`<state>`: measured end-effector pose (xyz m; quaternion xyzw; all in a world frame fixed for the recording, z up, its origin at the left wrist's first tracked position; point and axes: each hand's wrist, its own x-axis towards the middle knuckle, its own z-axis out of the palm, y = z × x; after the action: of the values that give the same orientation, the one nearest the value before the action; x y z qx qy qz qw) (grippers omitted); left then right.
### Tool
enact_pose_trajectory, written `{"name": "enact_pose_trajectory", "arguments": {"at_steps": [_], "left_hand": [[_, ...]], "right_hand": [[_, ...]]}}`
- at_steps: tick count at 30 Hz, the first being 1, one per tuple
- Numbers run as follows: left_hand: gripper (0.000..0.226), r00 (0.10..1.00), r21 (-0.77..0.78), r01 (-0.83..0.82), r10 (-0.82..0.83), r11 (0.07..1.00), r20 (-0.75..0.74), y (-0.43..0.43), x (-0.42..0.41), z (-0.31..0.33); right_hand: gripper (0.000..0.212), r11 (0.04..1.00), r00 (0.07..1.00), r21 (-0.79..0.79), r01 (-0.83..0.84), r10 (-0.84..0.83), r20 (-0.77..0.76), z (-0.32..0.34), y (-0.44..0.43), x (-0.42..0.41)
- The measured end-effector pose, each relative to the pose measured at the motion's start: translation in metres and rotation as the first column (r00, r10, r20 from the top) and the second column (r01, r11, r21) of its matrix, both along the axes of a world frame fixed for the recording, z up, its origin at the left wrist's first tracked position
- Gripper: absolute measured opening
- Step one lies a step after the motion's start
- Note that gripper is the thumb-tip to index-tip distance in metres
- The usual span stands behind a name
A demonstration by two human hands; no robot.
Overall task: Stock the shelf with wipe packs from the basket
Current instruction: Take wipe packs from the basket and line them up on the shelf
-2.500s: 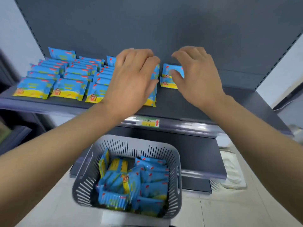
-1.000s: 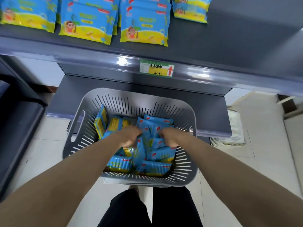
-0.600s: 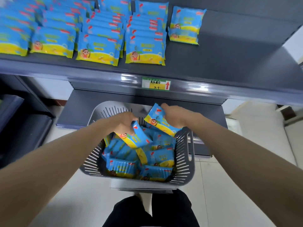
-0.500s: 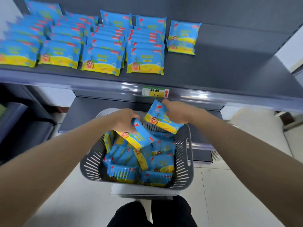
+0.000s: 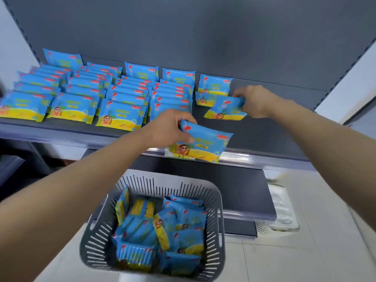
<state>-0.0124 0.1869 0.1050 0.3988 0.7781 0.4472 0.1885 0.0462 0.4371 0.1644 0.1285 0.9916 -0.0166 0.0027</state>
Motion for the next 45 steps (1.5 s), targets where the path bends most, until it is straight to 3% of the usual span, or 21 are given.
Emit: {"name": "enact_pose_trajectory", "arguments": {"at_steps": [7, 12, 20, 23, 26, 33, 37, 45], "left_hand": [[0.026, 0.996, 0.022, -0.004, 0.006, 1.000, -0.086, 0.073, -0.020, 0.009], [0.026, 0.992, -0.026, -0.088, 0.085, 0.996, -0.089, 0.108, -0.041, -0.002], [0.022, 0.980, -0.108, -0.188, 0.179, 0.976, -0.086, 0.140, -0.077, -0.014], [0.019, 0.968, -0.137, -0.230, 0.211, 0.963, -0.138, 0.148, -0.093, -0.016], [0.020, 0.947, -0.168, -0.284, 0.248, 0.944, -0.206, 0.156, -0.110, -0.017], [0.041, 0.843, -0.275, -0.371, 0.198, 0.887, -0.500, 0.178, -0.140, -0.028], [0.042, 0.788, -0.288, -0.409, 0.176, 0.866, -0.590, 0.191, -0.148, -0.033], [0.054, 0.686, -0.389, -0.455, 0.037, 0.801, -0.727, 0.197, -0.136, -0.034]], "right_hand": [[0.036, 0.999, 1.000, -0.037, -0.004, 0.005, 0.012, -0.010, 0.057, -0.030], [0.030, 0.999, 0.992, -0.029, -0.031, 0.034, 0.118, -0.022, 0.083, -0.062], [0.035, 0.975, 0.995, -0.219, -0.048, 0.067, 0.080, -0.045, 0.105, -0.122], [0.029, 0.972, 0.995, -0.216, -0.090, 0.097, 0.023, -0.050, 0.108, -0.141], [0.023, 0.949, 0.998, -0.308, -0.063, 0.064, -0.005, -0.054, 0.112, -0.153], [0.021, 0.886, 0.994, -0.463, -0.021, -0.032, -0.108, -0.059, 0.122, -0.155], [0.033, 0.930, 0.986, -0.367, -0.007, -0.054, -0.156, -0.052, 0.118, -0.143], [0.035, 0.975, 0.982, -0.222, -0.009, -0.033, -0.187, -0.034, 0.096, -0.101]]}}
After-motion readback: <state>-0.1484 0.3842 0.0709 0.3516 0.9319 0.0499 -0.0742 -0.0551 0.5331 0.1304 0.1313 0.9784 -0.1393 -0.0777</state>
